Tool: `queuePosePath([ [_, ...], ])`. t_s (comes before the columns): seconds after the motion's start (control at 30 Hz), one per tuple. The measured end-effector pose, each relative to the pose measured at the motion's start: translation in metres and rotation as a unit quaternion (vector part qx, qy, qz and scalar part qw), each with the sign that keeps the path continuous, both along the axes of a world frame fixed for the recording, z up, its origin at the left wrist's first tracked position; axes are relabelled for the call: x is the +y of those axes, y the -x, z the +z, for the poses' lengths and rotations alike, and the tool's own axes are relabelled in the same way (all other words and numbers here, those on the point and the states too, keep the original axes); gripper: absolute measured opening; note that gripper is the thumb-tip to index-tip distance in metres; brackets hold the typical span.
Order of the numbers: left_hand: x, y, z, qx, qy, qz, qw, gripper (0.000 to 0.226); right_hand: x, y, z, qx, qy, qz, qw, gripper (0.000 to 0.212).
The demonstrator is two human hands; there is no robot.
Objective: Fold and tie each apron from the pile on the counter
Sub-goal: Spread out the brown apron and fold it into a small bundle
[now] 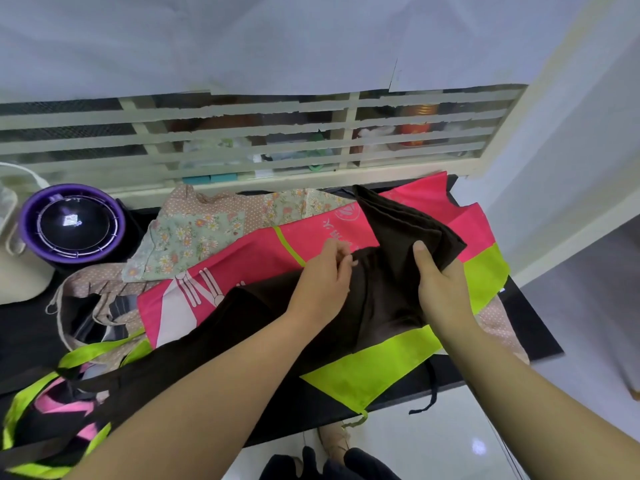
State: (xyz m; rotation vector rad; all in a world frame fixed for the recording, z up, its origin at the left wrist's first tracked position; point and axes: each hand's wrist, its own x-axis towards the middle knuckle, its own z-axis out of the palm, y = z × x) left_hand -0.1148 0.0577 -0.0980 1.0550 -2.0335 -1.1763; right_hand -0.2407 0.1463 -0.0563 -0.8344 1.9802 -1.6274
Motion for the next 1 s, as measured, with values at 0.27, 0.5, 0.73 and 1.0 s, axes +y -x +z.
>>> queuePosePath([
  [0.27, -0.002, 0.021, -0.015, -0.196, 0.028, -0.087, 0.976, 0.029, 0.007, -0.003, -0.001, 0.026, -0.006, 0.041, 0.999, 0.020],
  [0.5, -0.021, 0.020, 0.007, 0.017, -0.048, 0.046, 0.998, 0.038, 0.007, -0.005, -0.003, 0.034, 0.013, 0.055, 0.998, 0.026],
  [0.73, -0.038, 0.029, 0.041, 0.267, -0.365, 0.124, 0.883, 0.009, 0.005, -0.004, 0.000, 0.027, 0.013, 0.046, 0.998, 0.028],
  [1.0, -0.051, 0.030, 0.056, 0.133, 0.044, -0.029, 0.990, 0.011, 0.004, 0.001, 0.002, 0.013, 0.031, -0.018, 0.999, 0.023],
])
